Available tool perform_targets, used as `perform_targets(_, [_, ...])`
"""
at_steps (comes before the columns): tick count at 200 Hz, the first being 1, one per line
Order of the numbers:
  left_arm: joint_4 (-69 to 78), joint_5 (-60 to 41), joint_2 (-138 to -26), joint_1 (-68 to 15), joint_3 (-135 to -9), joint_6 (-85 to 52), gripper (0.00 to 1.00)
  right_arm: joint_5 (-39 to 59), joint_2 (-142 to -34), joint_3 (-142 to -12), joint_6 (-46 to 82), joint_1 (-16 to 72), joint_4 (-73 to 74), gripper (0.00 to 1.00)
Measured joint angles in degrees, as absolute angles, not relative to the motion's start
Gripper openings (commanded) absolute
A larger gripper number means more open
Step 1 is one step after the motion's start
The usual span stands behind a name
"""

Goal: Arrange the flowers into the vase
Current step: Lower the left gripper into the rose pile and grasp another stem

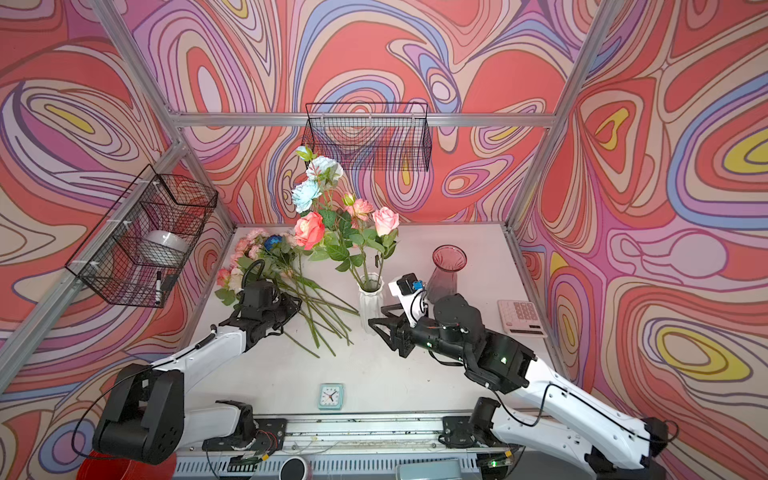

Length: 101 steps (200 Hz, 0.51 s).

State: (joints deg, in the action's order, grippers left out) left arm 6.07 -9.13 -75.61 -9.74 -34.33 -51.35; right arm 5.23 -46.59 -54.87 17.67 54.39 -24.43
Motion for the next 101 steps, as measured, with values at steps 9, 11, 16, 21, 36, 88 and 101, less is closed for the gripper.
perform_targets(9, [6.5,-8.6,-77.1,-9.7,-36.3,-51.4,0.21,5.0,-46.2,-54.7,17.7,54.4,-24.5,0.48])
perform_targets(11, [6.5,-8.5,-77.4,-9.7,-36.7,-51.4,0.21,4.9,-46.1,-54.6,17.7,54.4,-24.6,0.48])
perform_targets(16, [6.3,-8.0,-78.2,-9.7,-37.9,-51.5,0.22,4.7,-45.9,-54.6,17.7,54.4,-24.7,0.48])
perform_targets(21, [6.2,-7.6,-79.2,-9.7,-38.9,-51.6,0.23,4.5,-45.6,-54.5,17.7,54.4,-24.8,0.48])
perform_targets(36, [5.6,-6.5,-81.3,-9.7,-41.2,-52.1,0.26,4.1,-45.0,-54.3,17.7,54.4,-24.9,0.48])
perform_targets(88, [3.0,-5.0,-86.2,-9.7,-41.2,-54.0,0.27,3.7,-44.6,-54.1,17.7,54.4,-25.1,0.48])
perform_targets(101, [2.5,-4.8,-86.6,-9.7,-40.5,-54.3,0.26,3.6,-44.6,-54.0,17.7,54.4,-25.2,0.48])
